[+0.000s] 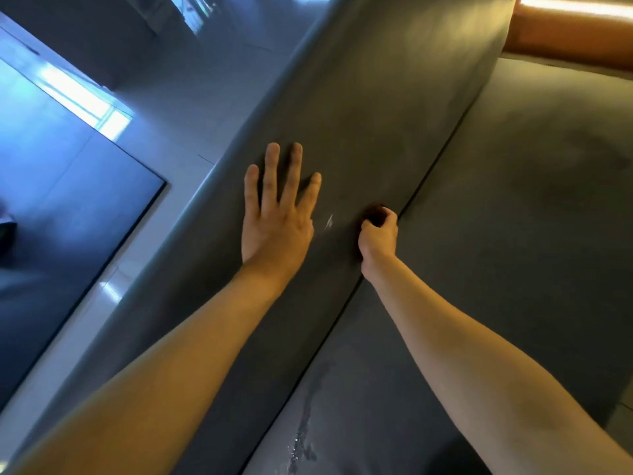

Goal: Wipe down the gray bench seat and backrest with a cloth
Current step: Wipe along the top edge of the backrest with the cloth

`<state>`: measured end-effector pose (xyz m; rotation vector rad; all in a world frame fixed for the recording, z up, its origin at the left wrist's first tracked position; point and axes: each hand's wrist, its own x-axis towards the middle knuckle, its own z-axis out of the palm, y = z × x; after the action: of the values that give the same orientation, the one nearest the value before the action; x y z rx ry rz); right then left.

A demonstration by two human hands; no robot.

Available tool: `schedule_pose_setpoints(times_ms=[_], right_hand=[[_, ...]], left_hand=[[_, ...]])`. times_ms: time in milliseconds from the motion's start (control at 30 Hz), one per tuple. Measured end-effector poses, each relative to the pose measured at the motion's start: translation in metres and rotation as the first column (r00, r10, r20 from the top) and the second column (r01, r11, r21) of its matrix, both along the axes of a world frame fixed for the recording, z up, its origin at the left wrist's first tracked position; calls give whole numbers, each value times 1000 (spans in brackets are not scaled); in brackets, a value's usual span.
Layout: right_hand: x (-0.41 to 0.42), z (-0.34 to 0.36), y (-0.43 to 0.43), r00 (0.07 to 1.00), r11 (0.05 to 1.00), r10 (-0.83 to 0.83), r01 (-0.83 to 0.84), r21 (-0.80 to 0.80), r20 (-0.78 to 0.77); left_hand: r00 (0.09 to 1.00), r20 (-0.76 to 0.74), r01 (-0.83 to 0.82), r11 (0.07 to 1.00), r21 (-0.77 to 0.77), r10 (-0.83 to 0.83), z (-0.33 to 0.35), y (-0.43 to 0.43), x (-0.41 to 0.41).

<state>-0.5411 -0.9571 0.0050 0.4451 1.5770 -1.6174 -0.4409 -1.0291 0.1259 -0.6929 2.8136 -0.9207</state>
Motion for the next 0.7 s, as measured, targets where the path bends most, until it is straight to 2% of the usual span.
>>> schedule_pose_setpoints(times_ms=[100,233,333,400,467,500,567,633,700], right_hand=[[20,23,-11,985,1000,7,-7,-1,-175],[39,57,-13,984,984,12,-44,-173,-180],[47,74,-15,932,947,74,-177,-269,-354],[54,69,-18,906,954,39,-159,-253,-422],[60,54,-22,945,991,-10,-33,-126,-327],[63,47,-23,978,999,-37,29,-41,-207],[68,40,-18,999,996,-50,51,69,-14],[72,39,-17,999,997,-34,31,64,36],[73,49,-19,997,998,-53,54,-15,56]], left_hand=[[1000,14,-3,1000,-8,3,-2,-2,-1],[1000,7,15,998,56,-15,6,-2,2],[996,-84,45,985,169,-31,22,-6,10],[987,-157,42,987,154,-18,31,-11,23],[992,-122,34,994,104,-21,32,-14,35],[995,-99,37,994,100,-27,31,-14,38],[994,-110,38,993,116,-25,29,-13,38],[992,-125,34,991,131,-17,29,-13,37],[993,-118,39,987,158,-20,31,-14,37]])
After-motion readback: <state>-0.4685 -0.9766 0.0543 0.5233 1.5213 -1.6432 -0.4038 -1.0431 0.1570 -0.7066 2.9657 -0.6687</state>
